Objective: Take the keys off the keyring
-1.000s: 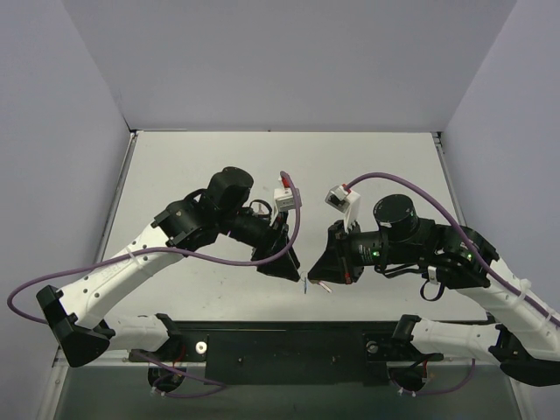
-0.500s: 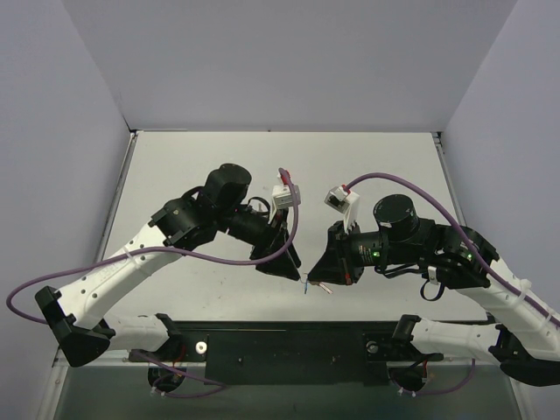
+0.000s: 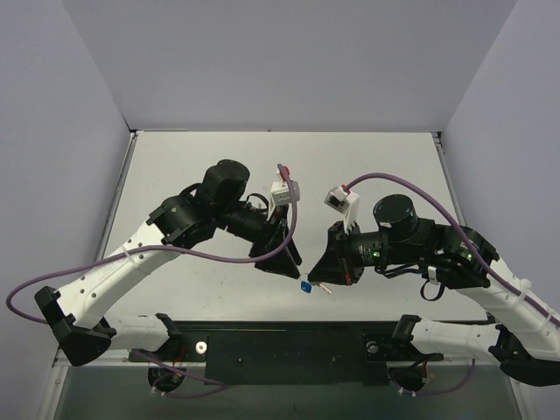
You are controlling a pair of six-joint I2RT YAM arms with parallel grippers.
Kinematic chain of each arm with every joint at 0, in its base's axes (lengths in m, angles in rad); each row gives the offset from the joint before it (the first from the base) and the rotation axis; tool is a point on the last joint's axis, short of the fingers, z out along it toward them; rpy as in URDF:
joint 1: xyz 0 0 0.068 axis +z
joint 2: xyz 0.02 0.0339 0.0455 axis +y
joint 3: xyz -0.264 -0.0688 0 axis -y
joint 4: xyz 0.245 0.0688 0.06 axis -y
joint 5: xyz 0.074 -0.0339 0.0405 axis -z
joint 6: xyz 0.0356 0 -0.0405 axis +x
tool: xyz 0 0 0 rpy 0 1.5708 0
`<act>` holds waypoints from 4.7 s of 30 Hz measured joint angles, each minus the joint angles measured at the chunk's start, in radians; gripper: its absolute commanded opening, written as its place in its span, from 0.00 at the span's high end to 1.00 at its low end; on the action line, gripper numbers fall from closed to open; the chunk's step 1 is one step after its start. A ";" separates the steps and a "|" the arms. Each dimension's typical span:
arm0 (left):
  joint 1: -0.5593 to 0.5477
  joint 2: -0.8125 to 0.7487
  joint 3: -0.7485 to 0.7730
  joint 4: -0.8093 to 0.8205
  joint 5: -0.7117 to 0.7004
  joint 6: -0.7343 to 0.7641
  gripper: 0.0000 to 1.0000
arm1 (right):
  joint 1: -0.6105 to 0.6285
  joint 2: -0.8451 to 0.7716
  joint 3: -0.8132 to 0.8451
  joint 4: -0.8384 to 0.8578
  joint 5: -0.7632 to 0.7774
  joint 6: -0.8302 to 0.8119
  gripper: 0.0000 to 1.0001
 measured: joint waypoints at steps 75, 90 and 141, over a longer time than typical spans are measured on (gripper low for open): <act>-0.083 -0.122 -0.276 0.497 -0.212 -0.375 1.00 | 0.000 -0.081 -0.049 0.042 0.158 0.017 1.00; -0.082 -0.180 -0.405 0.729 -0.324 -0.555 1.00 | 0.000 -0.096 -0.057 0.066 0.200 0.031 1.00; 0.097 -0.594 -0.436 -0.131 -1.163 -0.296 1.00 | -0.068 0.052 -0.288 0.062 0.554 0.076 1.00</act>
